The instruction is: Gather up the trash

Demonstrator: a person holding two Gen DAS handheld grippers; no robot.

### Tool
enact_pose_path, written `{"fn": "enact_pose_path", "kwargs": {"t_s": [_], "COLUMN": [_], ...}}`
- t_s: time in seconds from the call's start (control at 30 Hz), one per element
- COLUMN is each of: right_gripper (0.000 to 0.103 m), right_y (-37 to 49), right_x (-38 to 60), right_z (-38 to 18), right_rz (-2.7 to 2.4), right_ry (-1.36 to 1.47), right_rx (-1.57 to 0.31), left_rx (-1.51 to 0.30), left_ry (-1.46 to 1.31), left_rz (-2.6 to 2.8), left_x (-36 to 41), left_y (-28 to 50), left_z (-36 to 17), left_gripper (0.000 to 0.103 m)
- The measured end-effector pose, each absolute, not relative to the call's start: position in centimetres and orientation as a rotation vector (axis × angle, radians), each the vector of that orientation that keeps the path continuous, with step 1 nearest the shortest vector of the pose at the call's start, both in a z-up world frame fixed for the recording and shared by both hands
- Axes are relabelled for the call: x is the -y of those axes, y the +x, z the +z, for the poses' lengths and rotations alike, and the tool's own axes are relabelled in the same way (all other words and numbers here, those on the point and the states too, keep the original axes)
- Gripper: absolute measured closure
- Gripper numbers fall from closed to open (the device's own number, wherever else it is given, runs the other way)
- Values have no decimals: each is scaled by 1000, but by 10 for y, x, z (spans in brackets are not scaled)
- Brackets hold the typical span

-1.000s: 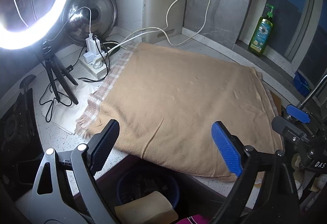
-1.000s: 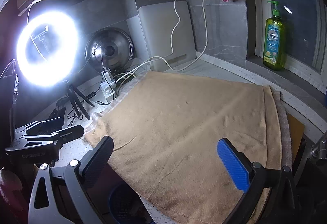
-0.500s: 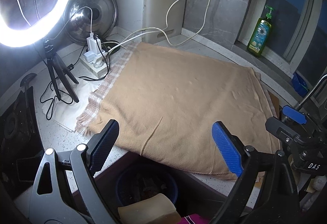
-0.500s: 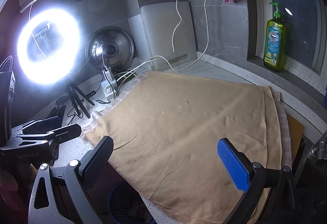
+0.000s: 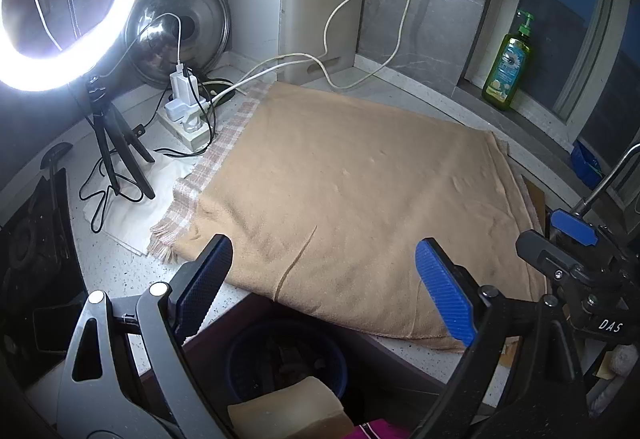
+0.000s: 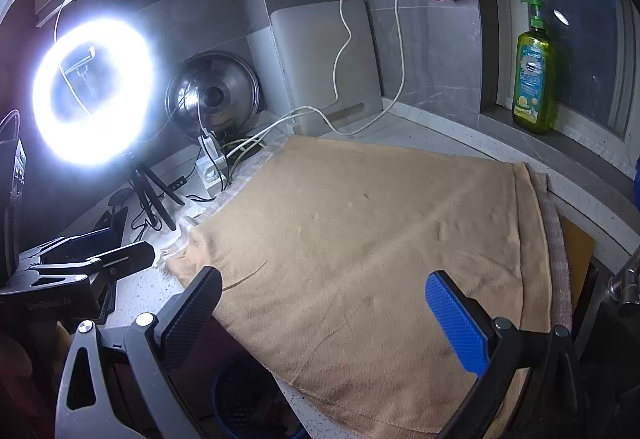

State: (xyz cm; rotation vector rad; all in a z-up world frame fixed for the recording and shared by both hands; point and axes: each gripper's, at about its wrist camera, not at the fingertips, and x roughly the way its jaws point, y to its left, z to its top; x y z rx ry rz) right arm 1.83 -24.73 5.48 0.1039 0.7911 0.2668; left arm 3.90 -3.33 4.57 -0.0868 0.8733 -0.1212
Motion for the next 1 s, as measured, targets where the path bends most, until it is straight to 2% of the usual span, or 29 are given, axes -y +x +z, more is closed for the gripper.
{"fn": "enact_pose_path", "kwargs": {"t_s": [1.0], "right_gripper": [0], "right_y": [20], "right_x": [241], "right_z": [50], "right_rz": [257], "right_ry": [113], "right_rx": [-809], "left_rx": [-885], "left_ry": [-54], "left_rz": [-53], "left_x": [35], "left_y": [42], "left_z": [43], "left_gripper": [8]}}
